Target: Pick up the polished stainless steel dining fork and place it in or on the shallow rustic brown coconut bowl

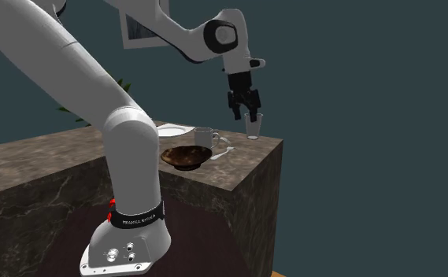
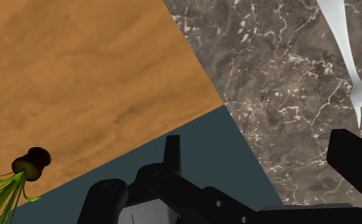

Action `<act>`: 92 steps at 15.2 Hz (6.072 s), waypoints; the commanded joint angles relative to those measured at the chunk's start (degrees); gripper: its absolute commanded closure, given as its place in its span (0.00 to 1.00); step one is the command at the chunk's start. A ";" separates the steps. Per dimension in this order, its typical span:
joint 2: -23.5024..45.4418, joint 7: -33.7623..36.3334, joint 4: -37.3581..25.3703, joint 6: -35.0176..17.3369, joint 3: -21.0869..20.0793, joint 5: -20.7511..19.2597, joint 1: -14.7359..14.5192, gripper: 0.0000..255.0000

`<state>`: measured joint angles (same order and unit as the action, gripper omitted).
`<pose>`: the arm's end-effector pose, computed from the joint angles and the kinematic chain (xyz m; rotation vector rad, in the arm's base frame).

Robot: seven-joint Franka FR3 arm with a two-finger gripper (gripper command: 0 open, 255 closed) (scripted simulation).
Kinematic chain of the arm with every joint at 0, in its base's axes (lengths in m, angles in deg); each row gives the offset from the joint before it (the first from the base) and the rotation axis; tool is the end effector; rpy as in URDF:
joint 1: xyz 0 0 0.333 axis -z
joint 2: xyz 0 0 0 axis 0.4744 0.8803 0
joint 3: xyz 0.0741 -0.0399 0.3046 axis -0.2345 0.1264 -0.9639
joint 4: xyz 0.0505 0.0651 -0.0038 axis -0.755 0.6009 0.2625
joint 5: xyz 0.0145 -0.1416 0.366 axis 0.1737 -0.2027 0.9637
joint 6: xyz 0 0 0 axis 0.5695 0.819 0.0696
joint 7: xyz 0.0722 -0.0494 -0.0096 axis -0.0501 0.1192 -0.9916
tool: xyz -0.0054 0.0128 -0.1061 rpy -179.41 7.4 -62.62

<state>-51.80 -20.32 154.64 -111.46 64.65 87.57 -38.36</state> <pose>0.3316 0.1627 0.4612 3.0190 0.3822 0.2175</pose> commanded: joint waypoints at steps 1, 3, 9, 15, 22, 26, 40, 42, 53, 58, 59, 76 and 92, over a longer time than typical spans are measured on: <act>2.05 1.58 0.82 -2.81 -2.10 0.75 -1.10 0.00; 4.63 3.14 1.16 -5.63 -4.21 1.20 -1.94 0.00; 13.91 8.68 0.71 -14.06 -10.96 0.75 -3.38 0.00; 23.98 15.67 -1.13 -21.36 -17.19 -3.90 -2.74 0.00; 29.53 19.57 -0.18 -26.99 -18.38 -9.32 -0.56 0.00; 29.53 19.57 -0.18 -26.99 -18.37 -9.33 -0.58 0.00; 29.53 19.57 -0.18 -26.99 -18.36 -9.33 -0.58 1.00; 27.87 18.07 -0.52 -25.31 -18.00 -7.49 -1.12 1.00; 20.32 12.61 -3.57 -15.73 -15.59 -1.36 -3.49 1.00; 17.68 11.11 -5.50 -11.39 -14.54 0.02 -4.14 1.00; 17.21 10.85 -5.93 -10.53 -14.34 0.23 -4.24 1.00; -12.88 14.60 13.82 0.28 -14.97 14.45 -21.78 1.00; -8.01 15.52 18.25 -8.85 -18.17 16.47 -21.99 1.00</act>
<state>-59.83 -4.81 172.84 -120.33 46.50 104.03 -60.34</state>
